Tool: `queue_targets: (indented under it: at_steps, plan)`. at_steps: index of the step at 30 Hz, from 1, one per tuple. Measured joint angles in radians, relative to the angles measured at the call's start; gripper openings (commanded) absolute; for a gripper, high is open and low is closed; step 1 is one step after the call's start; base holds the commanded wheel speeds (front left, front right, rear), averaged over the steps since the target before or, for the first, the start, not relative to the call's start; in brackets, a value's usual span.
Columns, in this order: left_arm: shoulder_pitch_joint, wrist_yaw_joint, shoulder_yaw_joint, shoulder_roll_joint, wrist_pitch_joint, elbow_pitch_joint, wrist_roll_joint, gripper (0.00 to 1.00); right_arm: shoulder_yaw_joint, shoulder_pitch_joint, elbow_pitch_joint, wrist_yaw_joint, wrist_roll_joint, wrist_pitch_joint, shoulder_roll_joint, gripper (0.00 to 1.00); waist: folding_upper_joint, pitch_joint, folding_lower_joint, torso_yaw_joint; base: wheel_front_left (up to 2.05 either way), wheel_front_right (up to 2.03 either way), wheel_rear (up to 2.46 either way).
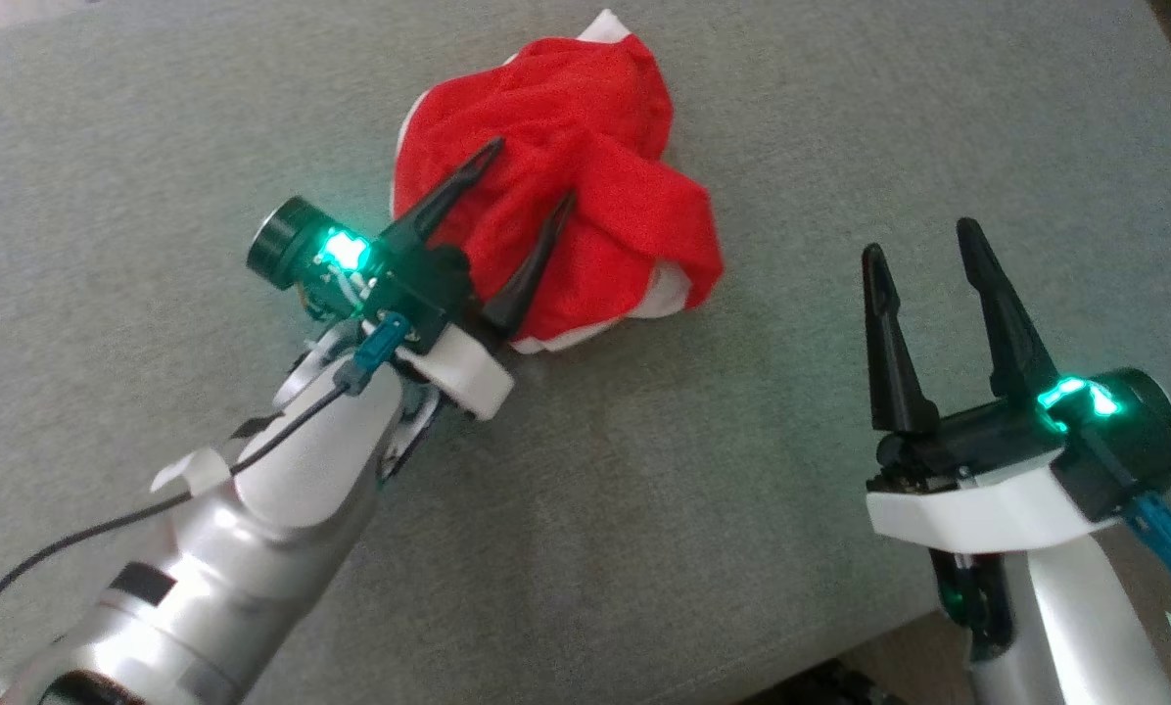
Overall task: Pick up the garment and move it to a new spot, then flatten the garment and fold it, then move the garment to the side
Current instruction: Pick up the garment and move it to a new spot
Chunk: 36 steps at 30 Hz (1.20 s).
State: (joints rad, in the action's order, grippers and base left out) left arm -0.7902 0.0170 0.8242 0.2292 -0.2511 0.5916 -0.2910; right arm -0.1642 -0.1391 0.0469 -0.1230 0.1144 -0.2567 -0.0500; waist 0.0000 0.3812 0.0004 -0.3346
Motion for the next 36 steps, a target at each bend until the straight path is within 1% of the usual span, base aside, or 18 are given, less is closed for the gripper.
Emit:
queue_targets:
  at_steps: [2,4,5,6,7,11,14,19,23,25,28,30,36]
  plan:
    - [0.003,-0.018,-0.020,-0.021,-0.001,-0.019,0.002,1.00,0.009,0.007,-0.001,0.000,0.000,0.000,0.000,1.00,0.0000,-0.004,-0.0003,0.012,0.00,0.00,0.00]
    - [0.017,-0.038,-0.055,-0.030,-0.001,-0.073,0.002,1.00,0.019,0.015,-0.012,0.000,-0.001,0.000,0.001,1.00,0.0000,-0.016,-0.0002,0.029,0.00,0.00,0.00]
    - [0.033,-0.056,-0.076,-0.032,-0.002,-0.106,0.004,1.00,0.027,0.019,-0.015,0.000,-0.001,0.000,0.002,1.00,0.0000,-0.025,-0.0003,0.040,0.00,0.00,0.00]
    - [0.086,-0.100,-0.128,-0.036,-0.006,-0.161,0.012,1.00,0.053,0.031,-0.023,0.000,0.000,0.000,0.002,1.00,0.0000,-0.049,-0.0005,0.066,0.00,0.00,0.00]
    - [0.122,-0.132,-0.157,-0.042,-0.006,-0.174,0.012,1.00,0.067,0.038,-0.030,0.000,0.000,0.000,0.002,1.00,0.0000,-0.062,-0.0005,0.079,0.00,0.00,0.00]
    - [0.302,-0.178,-0.236,-0.054,-0.005,-0.230,-0.003,1.00,0.091,0.074,-0.062,0.000,-0.004,0.000,0.002,1.00,0.0001,-0.125,-0.0005,0.136,0.00,0.00,0.00]
    - [0.423,-0.194,-0.315,-0.076,-0.005,-0.325,-0.008,1.00,0.105,0.106,-0.079,0.000,-0.019,0.000,0.003,1.00,0.0000,-0.175,-0.0006,0.182,0.00,0.00,0.00]
    - [0.619,-0.192,-0.473,-0.129,-0.006,-0.533,0.003,1.00,0.115,0.176,-0.103,0.000,-0.037,0.000,0.004,1.00,0.0000,-0.259,-0.0006,0.253,0.00,0.00,0.00]
    - [0.822,-0.190,-0.558,-0.140,-0.006,-0.650,0.094,1.00,0.117,0.252,-0.110,0.000,-0.041,0.000,0.004,1.00,0.0001,-0.328,-0.0008,0.297,0.00,0.00,0.00]
    - [0.917,-0.182,-0.572,-0.141,-0.006,-0.669,0.144,1.00,0.119,0.278,-0.107,0.000,-0.049,0.000,0.005,1.00,0.0001,-0.355,-0.0008,0.316,0.00,0.00,0.00]
    - [1.005,-0.149,-0.579,-0.145,-0.006,-0.673,0.166,1.00,0.118,0.293,-0.093,0.000,-0.069,0.000,0.005,1.00,0.0001,-0.381,-0.0007,0.341,0.00,0.00,0.00]
    - [1.025,-0.130,-0.583,-0.147,-0.006,-0.678,0.182,1.00,0.105,0.301,-0.091,0.000,-0.083,0.000,0.005,1.00,0.0001,-0.392,-0.0007,0.352,0.00,0.00,0.00]
    - [1.025,-0.117,-0.597,-0.158,-0.006,-0.687,0.206,1.00,0.092,0.338,-0.091,0.000,-0.113,0.000,0.006,1.00,0.0001,-0.403,-0.0005,0.359,0.00,0.00,0.00]
